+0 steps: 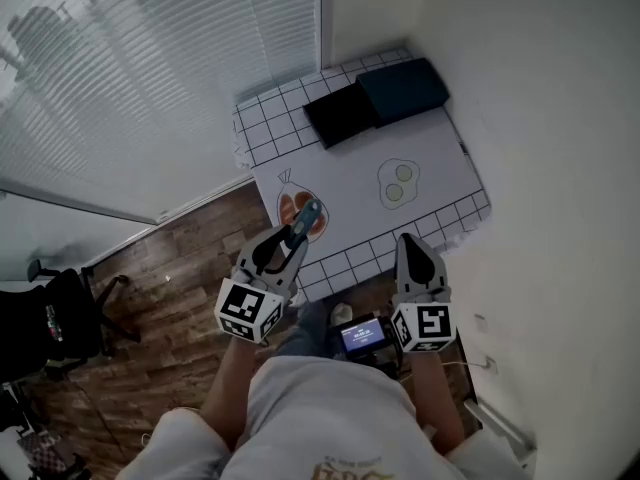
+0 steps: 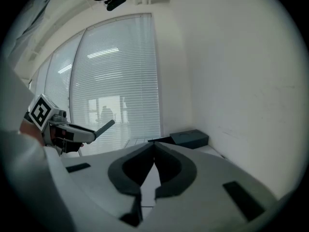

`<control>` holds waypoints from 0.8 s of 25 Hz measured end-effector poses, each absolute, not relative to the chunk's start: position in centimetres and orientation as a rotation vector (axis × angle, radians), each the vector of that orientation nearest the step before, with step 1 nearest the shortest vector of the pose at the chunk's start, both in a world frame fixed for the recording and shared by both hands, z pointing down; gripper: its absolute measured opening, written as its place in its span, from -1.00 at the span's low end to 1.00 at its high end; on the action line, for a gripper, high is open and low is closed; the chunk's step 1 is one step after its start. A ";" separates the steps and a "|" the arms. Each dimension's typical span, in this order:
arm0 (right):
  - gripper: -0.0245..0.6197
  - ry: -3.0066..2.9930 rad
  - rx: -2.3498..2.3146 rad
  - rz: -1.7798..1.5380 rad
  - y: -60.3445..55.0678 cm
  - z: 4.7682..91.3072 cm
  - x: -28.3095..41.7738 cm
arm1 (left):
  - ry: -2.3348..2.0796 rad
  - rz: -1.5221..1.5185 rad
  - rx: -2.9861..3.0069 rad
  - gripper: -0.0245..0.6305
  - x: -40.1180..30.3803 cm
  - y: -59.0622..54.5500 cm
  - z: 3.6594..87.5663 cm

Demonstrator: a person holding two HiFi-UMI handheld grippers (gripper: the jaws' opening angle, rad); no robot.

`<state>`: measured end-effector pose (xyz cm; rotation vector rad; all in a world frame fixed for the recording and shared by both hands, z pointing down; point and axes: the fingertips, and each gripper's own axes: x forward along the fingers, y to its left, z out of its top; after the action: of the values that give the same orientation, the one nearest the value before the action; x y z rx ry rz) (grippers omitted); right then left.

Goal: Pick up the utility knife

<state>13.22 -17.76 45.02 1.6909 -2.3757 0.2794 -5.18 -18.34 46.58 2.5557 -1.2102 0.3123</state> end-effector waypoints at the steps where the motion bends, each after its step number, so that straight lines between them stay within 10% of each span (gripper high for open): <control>1: -0.90 -2.383 1.696 0.266 -17.7 44.5 13.2 | -1.214 0.293 2.554 -0.49 -5.2 -18.3 46.0; 20: -0.90 -2.505 1.735 0.152 -18.1 38.1 12.2 | -1.284 0.145 2.640 -0.49 -5.6 -18.0 38.3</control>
<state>12.23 -18.10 38.14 1.7348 -2.5052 0.1522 -5.56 -17.99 38.27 2.6403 -1.2838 0.1447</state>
